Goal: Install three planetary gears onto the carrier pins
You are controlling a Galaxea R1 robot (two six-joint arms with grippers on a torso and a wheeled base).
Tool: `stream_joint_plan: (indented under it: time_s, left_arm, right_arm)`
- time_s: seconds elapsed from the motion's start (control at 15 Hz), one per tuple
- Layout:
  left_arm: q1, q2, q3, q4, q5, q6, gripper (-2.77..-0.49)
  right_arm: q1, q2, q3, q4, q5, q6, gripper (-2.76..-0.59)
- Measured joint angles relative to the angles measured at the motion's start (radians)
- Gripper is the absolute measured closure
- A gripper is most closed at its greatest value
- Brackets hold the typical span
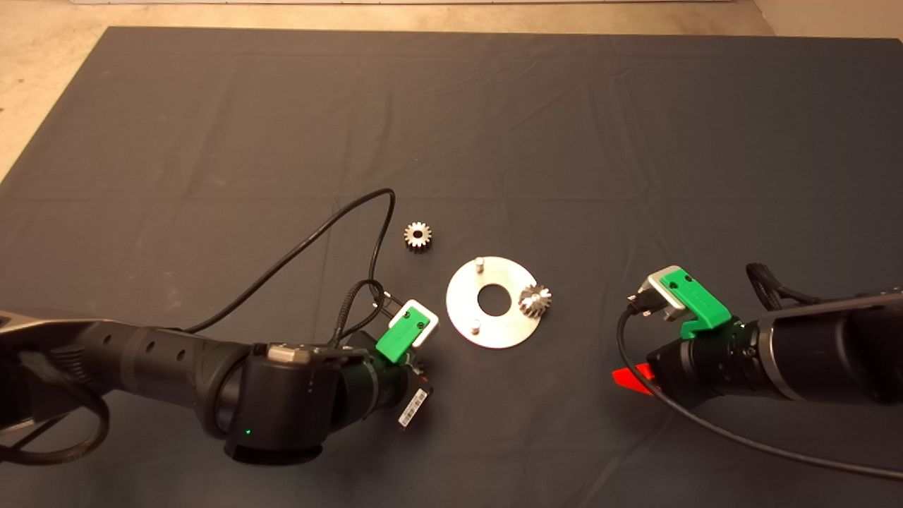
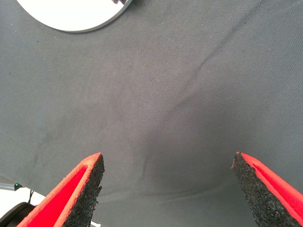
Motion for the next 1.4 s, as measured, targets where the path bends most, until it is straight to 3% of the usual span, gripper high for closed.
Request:
stream_joint_plan:
  time_s: [0.47,0.87,1.0,1.2,1.4]
  left_arm:
    - [0.003,-0.006,0.004,0.004,-0.004,0.002,-0.89]
    - [0.002,-0.025,0.055,-0.012,-0.003,0.004,-0.82]
    - [-0.021,-0.037,0.078,-0.036,-0.002,0.004,-0.82]
    - [-0.082,-0.036,0.100,-0.096,-0.002,0.004,-0.82]
    - [-0.119,0.001,0.101,-0.130,0.001,0.004,-0.81]
  right_arm:
    - [0.000,0.000,0.000,0.000,0.000,0.000,-2.02]
    - [0.001,0.000,0.000,0.001,0.000,0.000,-2.02]
    - [0.002,0.000,0.000,0.001,0.000,0.000,-2.02]
    - [0.002,0.000,0.000,0.001,0.000,0.000,-2.02]
    - [0.002,0.002,0.000,0.002,0.000,0.000,-2.02]
